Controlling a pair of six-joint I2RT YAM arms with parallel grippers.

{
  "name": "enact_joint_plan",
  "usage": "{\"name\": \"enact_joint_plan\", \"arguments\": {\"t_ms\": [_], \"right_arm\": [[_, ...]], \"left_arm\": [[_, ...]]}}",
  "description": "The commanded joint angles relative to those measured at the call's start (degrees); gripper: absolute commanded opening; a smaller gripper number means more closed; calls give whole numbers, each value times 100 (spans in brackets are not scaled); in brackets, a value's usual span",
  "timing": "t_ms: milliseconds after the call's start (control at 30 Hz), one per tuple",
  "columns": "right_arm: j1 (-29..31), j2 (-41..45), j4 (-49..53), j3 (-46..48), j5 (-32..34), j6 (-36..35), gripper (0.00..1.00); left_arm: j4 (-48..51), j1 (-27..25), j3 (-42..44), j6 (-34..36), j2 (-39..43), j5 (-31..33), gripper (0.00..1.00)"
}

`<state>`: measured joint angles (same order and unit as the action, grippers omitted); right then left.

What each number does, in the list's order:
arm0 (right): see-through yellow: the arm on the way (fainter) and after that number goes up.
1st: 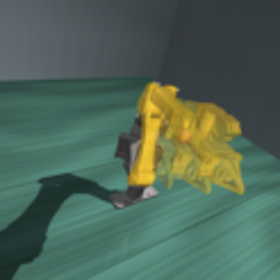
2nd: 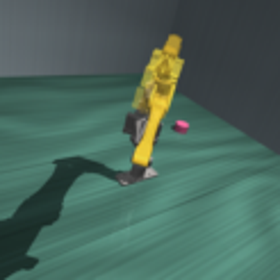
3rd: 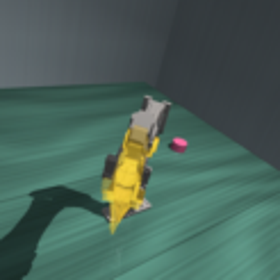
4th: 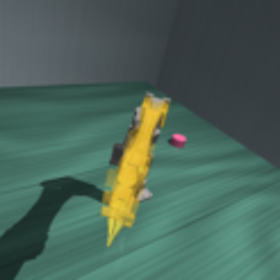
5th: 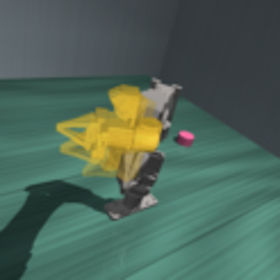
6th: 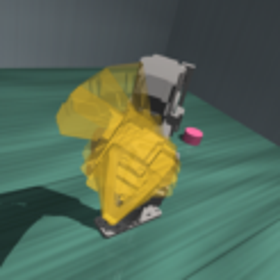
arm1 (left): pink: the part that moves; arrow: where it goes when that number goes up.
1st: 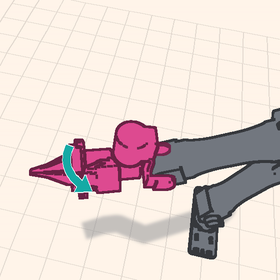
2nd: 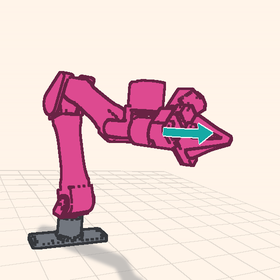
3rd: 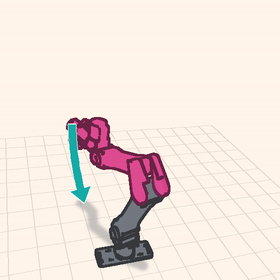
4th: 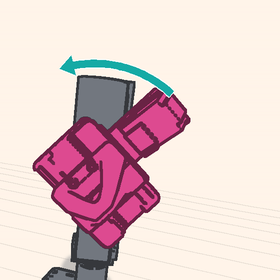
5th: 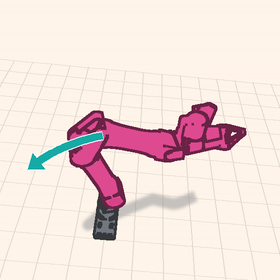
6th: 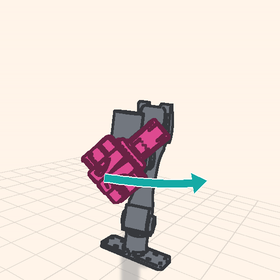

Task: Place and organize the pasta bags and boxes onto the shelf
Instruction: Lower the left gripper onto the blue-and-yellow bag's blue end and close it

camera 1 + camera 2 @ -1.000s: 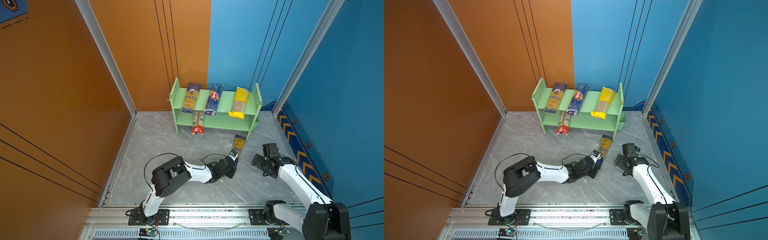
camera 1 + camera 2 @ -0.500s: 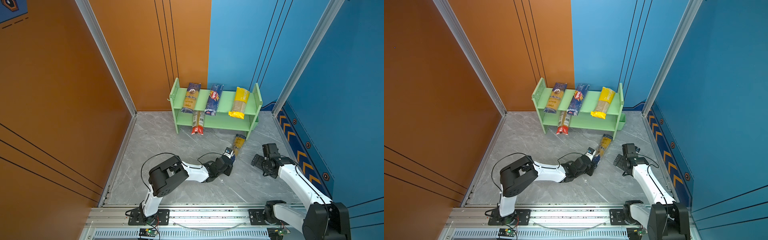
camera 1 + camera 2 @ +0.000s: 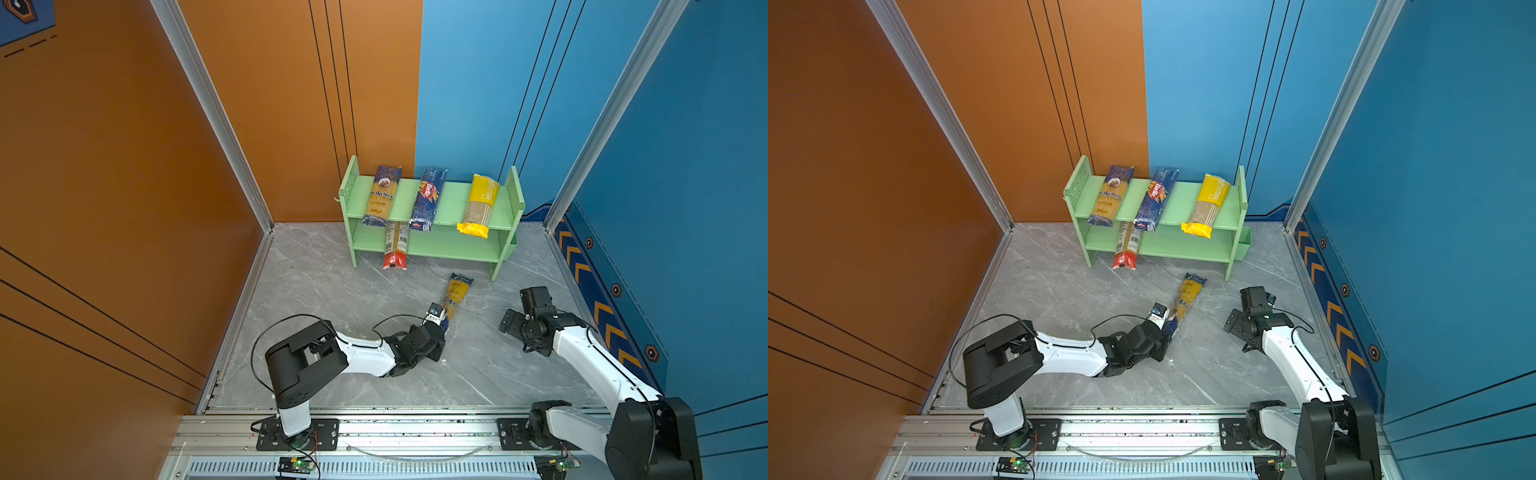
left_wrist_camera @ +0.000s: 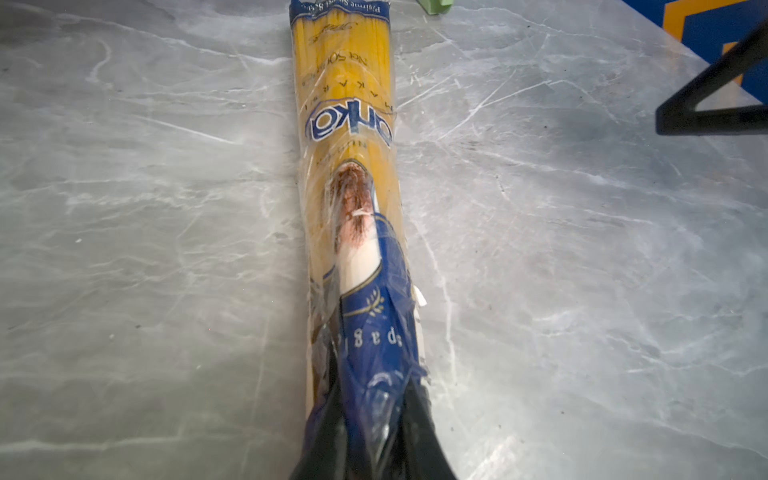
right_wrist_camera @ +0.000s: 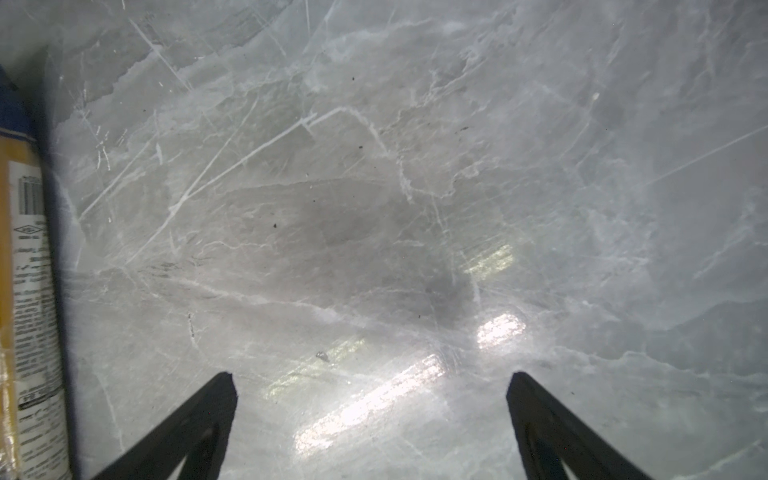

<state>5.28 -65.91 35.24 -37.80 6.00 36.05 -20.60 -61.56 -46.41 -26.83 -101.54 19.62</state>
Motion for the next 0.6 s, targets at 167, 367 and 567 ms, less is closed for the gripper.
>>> {"name": "enact_joint_plan", "arguments": {"t_ms": [167,367,567], "right_arm": [[183,-200,-53,-139,87,94,100],[214,-220,-47,-149,112,92,100],[245,-234,-53,-157,145,94,100]], "left_arm": [[755,-52,127,-225,-115,559,0],[786,-208,1,-22,-211,696,36],[893,-313,-77,88,-235,835,58]]}}
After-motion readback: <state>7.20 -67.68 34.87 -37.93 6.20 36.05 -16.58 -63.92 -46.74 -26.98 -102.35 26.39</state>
